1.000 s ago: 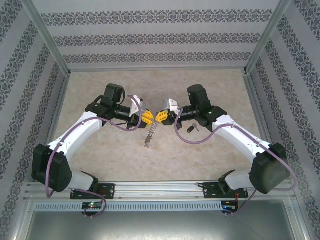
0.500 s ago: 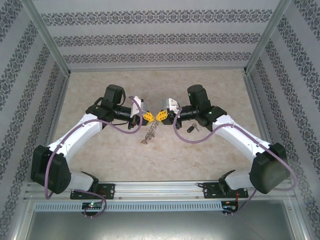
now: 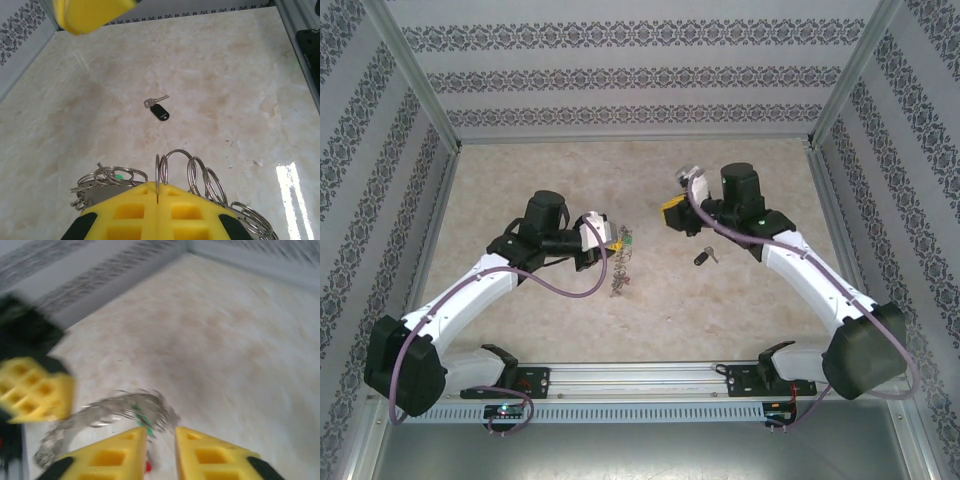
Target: Put the keys on the keyring
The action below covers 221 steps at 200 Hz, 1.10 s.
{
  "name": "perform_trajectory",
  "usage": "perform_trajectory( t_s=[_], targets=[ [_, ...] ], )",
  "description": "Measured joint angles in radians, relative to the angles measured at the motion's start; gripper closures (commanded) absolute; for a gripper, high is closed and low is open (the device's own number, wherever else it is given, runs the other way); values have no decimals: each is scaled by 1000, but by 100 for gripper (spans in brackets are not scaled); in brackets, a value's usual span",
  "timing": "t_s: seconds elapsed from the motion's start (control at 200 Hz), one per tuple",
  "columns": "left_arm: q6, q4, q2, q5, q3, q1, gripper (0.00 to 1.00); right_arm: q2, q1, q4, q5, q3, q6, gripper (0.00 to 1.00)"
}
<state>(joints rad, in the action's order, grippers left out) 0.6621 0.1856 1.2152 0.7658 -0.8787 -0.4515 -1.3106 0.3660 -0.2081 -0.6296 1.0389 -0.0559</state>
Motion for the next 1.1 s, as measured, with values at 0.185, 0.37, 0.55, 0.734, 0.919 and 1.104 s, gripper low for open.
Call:
perform_trajectory(
  t_s=[0.185, 0.37, 0.55, 0.734, 0.919, 1.104],
  targets=[
    [-35, -3, 0, -31, 0, -19, 100, -147, -56, -226, 215, 29, -305, 71],
    [-69, -15, 0, -38, 3, -29, 100, -228, -69, -391, 385, 3, -432, 66],
    [-80, -15, 0, -38, 3, -34, 100, -318, -137, -420, 431, 4, -479, 66],
    [-82, -15, 0, -38, 3, -34, 100, -430, -154, -436, 449, 69, -491, 69],
    [-88, -15, 0, -37, 3, -34, 100, -479, -154, -446, 466, 129, -481, 72],
    [-88, -15, 4, -37, 3, -34, 100, -528, -154, -447, 468, 154, -463, 75]
  ],
)
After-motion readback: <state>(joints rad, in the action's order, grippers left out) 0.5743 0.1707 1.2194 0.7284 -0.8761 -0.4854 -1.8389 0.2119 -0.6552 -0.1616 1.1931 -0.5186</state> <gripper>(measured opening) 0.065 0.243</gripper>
